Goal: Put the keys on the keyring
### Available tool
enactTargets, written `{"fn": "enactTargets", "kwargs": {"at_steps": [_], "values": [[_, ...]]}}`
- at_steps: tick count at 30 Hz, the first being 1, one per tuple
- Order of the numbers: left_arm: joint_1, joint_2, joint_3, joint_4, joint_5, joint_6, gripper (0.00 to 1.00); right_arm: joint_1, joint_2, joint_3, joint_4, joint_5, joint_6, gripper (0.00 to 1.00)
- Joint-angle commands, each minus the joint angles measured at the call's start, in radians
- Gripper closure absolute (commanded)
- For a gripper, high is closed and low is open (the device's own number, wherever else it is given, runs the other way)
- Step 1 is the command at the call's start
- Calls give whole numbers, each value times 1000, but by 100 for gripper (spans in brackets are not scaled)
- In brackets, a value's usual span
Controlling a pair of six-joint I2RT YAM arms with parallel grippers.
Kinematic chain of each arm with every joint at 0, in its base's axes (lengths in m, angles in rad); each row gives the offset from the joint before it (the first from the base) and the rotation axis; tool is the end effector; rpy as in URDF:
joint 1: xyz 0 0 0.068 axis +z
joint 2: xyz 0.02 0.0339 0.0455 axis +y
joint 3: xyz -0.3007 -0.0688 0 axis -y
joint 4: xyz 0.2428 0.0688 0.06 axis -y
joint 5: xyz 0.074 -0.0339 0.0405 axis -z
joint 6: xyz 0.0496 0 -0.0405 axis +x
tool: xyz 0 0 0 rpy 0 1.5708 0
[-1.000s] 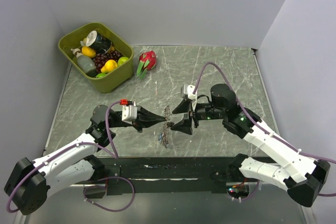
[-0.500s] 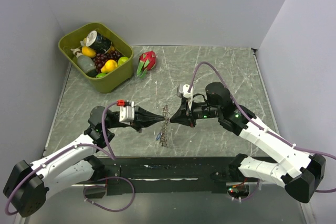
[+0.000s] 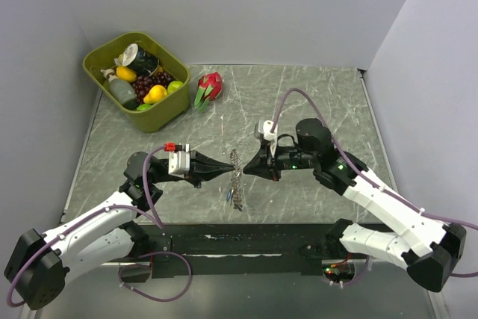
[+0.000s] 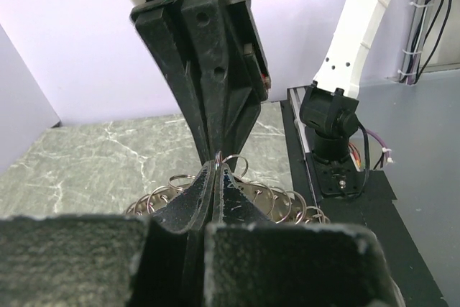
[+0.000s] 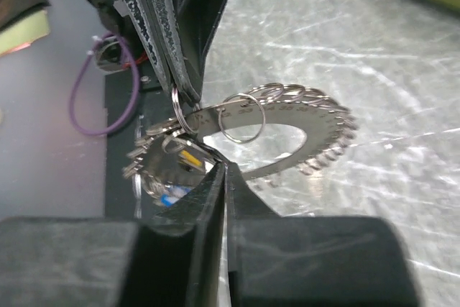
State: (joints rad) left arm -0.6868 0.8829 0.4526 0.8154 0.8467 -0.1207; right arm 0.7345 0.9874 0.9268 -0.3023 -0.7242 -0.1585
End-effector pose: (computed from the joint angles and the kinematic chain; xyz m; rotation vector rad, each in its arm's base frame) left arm 0.1108 -0.1389 0.3392 1.0859 0.9114 -1.1755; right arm 0.1296 0.1613 0.3702 -1.2841 1.5180 1.0757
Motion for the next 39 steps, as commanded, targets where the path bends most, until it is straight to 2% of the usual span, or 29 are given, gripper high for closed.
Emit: {"fn": "enactTargets", "kwargs": {"at_steps": [1,3,6,7,10,12,19,24,39], "values": [[-3,-22,1,117,-6,-4,99,-15,-101,-9,54,28,-12,76],[-3,-18,-3,126,6,-7,99,-24,-136,-11,83,5,0,70],[-3,-9,1,137,20,-11,99,-26,-148,0,115,-21,19,56],[-3,-6,4,137,22,-13,99,-26,-148,1,123,-44,28,49],[-3,2,8,137,25,-13,99,-26,-121,24,155,-98,51,41],[-3,7,8,140,23,-13,99,-23,-95,33,178,-121,77,41],[-3,11,8,142,25,-20,99,-7,-17,58,229,-113,125,59],[-3,4,-3,142,17,-23,99,-6,-3,50,298,-124,157,63],[-3,-16,-3,142,5,-17,99,9,27,14,262,-118,172,82]]}}
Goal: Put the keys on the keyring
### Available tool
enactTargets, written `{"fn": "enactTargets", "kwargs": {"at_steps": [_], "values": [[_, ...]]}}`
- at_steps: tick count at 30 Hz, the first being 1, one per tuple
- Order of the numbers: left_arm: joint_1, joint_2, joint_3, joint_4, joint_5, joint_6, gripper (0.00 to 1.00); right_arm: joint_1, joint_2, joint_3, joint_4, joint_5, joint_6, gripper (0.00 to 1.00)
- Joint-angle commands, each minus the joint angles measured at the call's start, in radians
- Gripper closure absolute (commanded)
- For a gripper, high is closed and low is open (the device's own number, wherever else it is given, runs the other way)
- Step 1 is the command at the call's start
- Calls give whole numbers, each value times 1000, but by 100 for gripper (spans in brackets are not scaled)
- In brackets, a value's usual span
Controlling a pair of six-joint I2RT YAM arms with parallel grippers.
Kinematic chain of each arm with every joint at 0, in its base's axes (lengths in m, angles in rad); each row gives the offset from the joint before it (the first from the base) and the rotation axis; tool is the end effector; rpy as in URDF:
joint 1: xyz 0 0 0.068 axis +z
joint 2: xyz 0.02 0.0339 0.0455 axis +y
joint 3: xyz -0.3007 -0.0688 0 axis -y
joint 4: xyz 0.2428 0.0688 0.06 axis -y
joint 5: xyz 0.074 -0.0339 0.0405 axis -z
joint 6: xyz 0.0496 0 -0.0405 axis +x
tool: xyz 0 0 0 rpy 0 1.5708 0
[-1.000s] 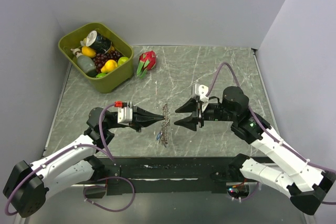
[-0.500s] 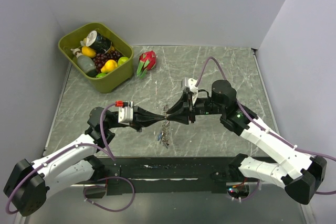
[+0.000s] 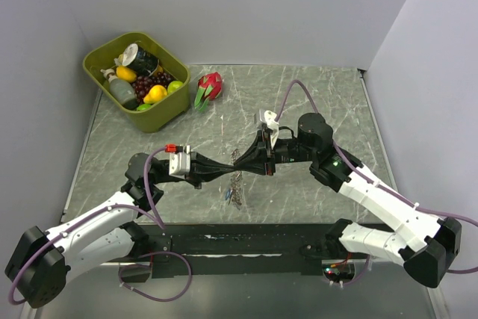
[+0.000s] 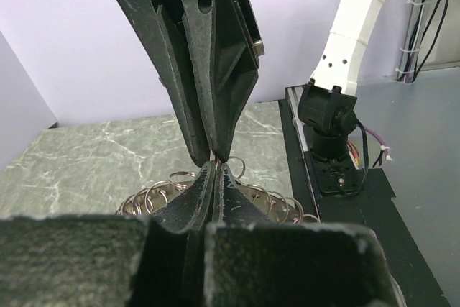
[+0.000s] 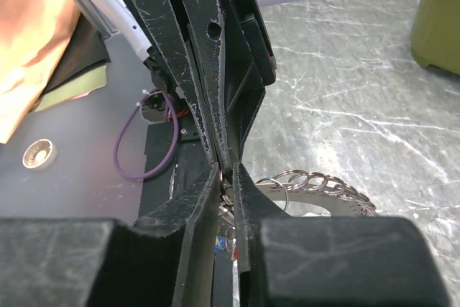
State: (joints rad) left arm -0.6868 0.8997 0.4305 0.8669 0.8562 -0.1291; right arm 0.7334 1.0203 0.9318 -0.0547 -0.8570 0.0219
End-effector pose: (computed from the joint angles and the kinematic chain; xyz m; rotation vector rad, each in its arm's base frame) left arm 0.1115 -0.1399 0.3340 1.0899 0.9000 -1.1837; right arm 0.1348 0.1719 0.3929 -1.2294 1.3668 1.2718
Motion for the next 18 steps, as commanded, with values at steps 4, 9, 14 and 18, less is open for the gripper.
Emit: {"fn": "enactTargets", "kwargs": {"at_steps": [4,9,14,18], "values": [[-3,-47,17,81,-11,-3,99,11,-22,-8,0,32,-14,83],[-3,-54,17,72,-14,0,99,9,-43,-22,7,33,-39,77],[-3,-61,17,63,-19,5,99,9,-55,-31,10,18,-42,73],[-3,-59,17,73,-11,-3,99,11,-32,-31,9,19,-39,79]]}}
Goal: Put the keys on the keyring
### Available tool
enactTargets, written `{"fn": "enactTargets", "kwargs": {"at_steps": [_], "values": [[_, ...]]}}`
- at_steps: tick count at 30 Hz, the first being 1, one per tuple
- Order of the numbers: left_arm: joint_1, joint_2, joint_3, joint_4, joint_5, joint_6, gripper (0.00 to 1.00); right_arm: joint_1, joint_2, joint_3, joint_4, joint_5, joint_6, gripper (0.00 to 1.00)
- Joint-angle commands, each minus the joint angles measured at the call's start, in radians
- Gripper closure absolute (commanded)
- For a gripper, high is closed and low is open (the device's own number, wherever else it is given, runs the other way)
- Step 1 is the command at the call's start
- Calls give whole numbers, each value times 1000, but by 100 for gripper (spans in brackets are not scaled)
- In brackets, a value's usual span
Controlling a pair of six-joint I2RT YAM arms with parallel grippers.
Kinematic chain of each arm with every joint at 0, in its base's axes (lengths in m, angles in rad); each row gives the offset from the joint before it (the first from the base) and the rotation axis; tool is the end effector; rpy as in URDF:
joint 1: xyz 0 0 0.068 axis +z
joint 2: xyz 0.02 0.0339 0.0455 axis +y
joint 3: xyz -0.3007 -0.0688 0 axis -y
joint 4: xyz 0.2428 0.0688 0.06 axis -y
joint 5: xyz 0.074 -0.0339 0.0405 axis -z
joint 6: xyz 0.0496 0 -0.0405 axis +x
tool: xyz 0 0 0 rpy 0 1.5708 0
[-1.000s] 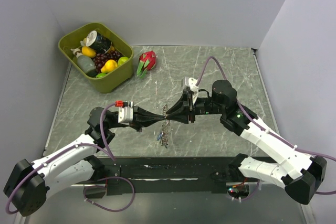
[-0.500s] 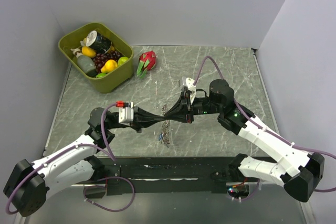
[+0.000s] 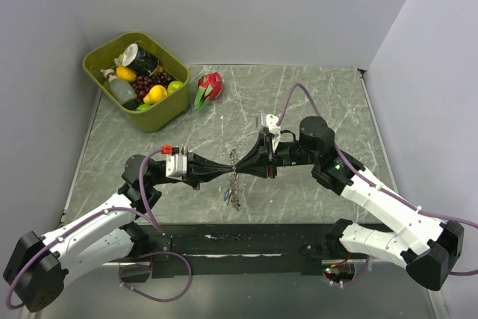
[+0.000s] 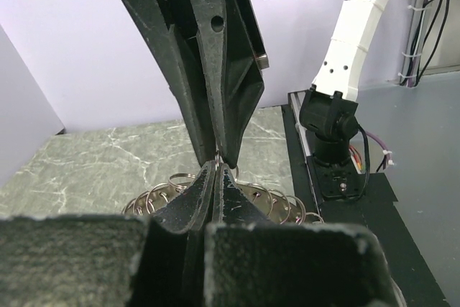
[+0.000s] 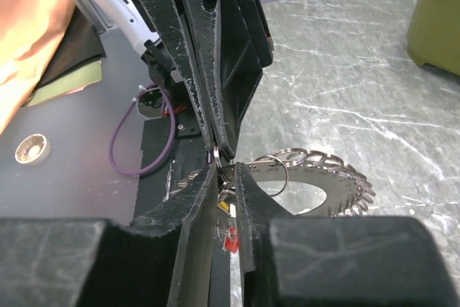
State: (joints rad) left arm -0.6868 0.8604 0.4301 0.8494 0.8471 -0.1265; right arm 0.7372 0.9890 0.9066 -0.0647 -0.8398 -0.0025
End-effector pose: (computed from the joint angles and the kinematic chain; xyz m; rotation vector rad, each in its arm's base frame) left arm 0.1057 -0.1348 0.3382 1.0801 0.8801 -1.1710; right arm 0.1289 0.1669 0.3888 -1.2342 1.3584 1.2443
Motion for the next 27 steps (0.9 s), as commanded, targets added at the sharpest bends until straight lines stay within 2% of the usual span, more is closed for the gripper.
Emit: {"fn": "enactTargets", "kwargs": {"at_steps": [1,6,10,15,18,19,20,22,23,27], "values": [[-3,-20,18,92,-2,-7,99,7,3,-5,19,5,-13,81],[-3,-24,16,111,1,-16,99,5,17,-6,37,-7,-5,89],[-3,-27,4,152,6,-41,99,5,28,-2,36,-7,-4,100],[-3,-35,21,97,17,-16,99,5,31,14,-1,16,-20,100],[-3,-49,51,-37,26,36,99,5,36,52,-88,59,-68,100],[-3,-53,88,-155,30,86,98,5,40,66,-116,67,-85,100],[-3,-54,111,-233,33,112,86,4,45,80,-139,73,-120,100],[-3,-54,185,-373,50,221,74,5,60,127,-237,96,-157,100],[-3,-51,209,-524,53,253,65,4,68,143,-274,99,-194,100],[-2,-9,337,-875,47,424,56,5,111,208,-386,107,-254,100]]}}
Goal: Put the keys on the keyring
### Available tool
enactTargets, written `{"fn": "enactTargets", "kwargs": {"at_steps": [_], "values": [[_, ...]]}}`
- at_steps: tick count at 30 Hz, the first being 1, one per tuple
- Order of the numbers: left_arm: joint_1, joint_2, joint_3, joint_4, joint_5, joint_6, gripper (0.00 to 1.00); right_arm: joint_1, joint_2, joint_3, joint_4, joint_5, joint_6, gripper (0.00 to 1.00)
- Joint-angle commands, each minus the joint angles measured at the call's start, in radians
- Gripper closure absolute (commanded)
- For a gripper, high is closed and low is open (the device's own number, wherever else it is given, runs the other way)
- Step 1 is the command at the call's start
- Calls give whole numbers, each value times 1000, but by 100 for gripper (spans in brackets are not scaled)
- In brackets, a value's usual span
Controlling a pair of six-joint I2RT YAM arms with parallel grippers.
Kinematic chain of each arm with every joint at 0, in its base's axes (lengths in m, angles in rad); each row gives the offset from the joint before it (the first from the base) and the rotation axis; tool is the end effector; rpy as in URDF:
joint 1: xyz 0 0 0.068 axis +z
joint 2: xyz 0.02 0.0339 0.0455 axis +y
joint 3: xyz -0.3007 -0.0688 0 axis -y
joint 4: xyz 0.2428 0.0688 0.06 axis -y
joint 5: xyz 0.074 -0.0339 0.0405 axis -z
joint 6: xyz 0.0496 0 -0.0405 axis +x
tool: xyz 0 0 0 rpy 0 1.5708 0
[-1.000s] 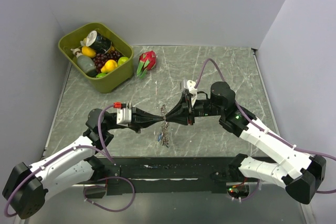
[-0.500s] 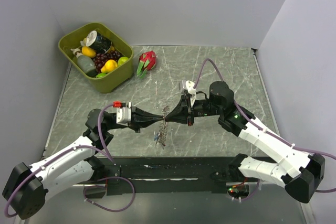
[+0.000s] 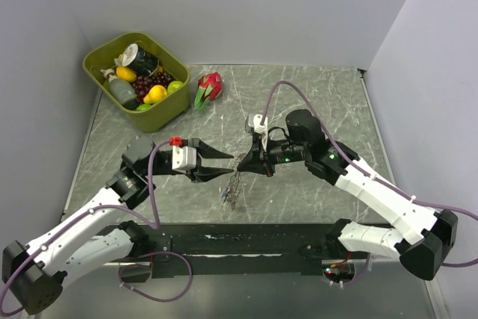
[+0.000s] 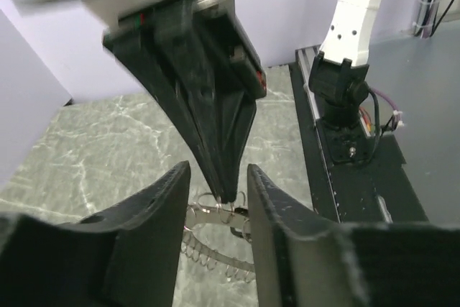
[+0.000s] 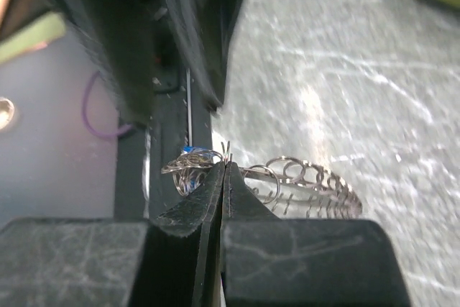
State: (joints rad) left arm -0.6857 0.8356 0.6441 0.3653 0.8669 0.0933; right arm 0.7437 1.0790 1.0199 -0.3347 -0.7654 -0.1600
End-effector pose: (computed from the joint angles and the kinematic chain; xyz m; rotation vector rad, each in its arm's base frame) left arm 0.1096 -0.1386 0.3676 1.2106 0.9741 -1.0754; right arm 0.1425 0.1778 0.3820 -1.3217 1.5244 1.1254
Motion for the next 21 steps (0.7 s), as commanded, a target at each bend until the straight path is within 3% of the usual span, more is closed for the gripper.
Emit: {"fn": "enactTargets", "kwargs": {"at_steps": [1,6,10,21], "values": [[-3,43,175,-449,26,267,55,-1,27,101,-144,43,-99,100],[-2,163,328,-727,63,394,53,-1,79,152,-227,52,-138,100],[-3,269,390,-804,84,457,53,0,75,144,-224,61,-136,100],[-3,304,336,-638,136,364,57,0,52,115,-179,64,-116,100]]}}
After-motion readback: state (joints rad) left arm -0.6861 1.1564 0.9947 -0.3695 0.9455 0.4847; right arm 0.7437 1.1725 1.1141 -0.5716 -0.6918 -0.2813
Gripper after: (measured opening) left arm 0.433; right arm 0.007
